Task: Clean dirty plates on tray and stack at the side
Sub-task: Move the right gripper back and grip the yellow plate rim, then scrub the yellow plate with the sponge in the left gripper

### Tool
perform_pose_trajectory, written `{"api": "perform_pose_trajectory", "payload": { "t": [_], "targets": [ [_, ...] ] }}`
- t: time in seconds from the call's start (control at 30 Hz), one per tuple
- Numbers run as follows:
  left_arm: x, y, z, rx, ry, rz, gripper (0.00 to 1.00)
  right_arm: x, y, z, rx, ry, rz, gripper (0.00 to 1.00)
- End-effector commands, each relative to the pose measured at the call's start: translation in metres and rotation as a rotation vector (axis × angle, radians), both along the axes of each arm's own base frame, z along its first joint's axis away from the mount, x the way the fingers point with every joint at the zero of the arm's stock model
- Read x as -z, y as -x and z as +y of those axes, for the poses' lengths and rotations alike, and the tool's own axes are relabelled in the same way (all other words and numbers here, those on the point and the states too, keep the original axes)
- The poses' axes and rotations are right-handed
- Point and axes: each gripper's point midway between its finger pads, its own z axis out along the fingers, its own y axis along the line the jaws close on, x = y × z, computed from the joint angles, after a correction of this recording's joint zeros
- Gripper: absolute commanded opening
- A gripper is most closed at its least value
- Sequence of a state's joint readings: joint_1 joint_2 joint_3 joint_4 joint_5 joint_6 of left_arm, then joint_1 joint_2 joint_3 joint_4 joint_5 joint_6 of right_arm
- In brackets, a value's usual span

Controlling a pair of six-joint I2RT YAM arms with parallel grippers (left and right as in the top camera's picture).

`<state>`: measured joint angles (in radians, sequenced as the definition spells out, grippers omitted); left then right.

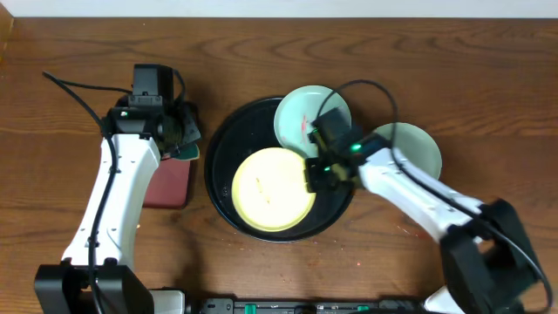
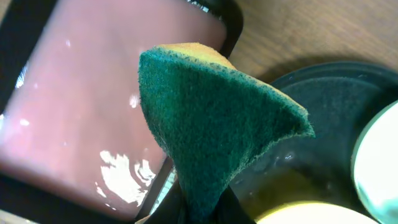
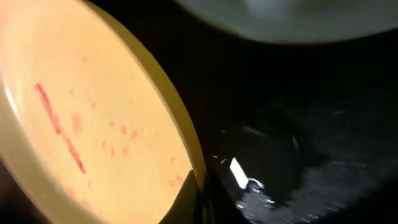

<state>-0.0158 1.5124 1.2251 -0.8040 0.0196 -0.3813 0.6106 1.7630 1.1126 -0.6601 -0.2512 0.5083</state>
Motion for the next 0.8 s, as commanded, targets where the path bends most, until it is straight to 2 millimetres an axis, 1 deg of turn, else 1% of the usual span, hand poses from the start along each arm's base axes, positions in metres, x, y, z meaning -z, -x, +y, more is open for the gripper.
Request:
{"api": "perform_pose_trajectory", "payload": {
  "t": [0.0, 0.07, 0.17, 0.37, 0.4, 0.47, 0.57, 0.7, 0.77],
  "targets": [
    [0.010, 0.006, 0.002, -0.043, 0.009, 0.028, 0.07, 0.015, 0.001, -0.001, 0.086, 0.056, 0.065, 0.01],
    [0.011, 0.007, 0.001, -0.041, 0.010, 0.031, 0.07, 0.014, -0.001, 0.000, 0.087, 0.061, 0.069, 0.01],
    [0.011, 0.007, -0.006, -0.040, 0.017, 0.031, 0.07, 0.015, -0.002, 0.000, 0.086, 0.070, 0.063, 0.02],
    [0.018, 0.009, -0.037, -0.027, 0.043, 0.050, 0.07, 0.017, -0.003, 0.000, 0.094, 0.070, 0.063, 0.01],
    [0.024, 0.010, -0.050, -0.005, 0.045, 0.070, 0.07, 0.018, -0.004, 0.000, 0.096, 0.071, 0.065, 0.01],
    [0.032, 0.014, -0.063, 0.018, 0.044, 0.099, 0.07, 0.018, -0.004, -0.001, 0.097, 0.071, 0.065, 0.01],
    [0.048, 0.023, -0.082, 0.002, 0.052, 0.165, 0.07, 0.018, -0.004, -0.001, 0.097, 0.072, 0.066, 0.01],
    [0.071, 0.033, -0.112, 0.079, 0.030, 0.230, 0.07, 0.018, -0.004, -0.001, 0.090, 0.072, 0.063, 0.01],
    [0.081, 0.041, -0.123, 0.117, 0.012, 0.268, 0.08, 0.018, -0.004, -0.001, 0.088, 0.072, 0.063, 0.01]
  ]
}}
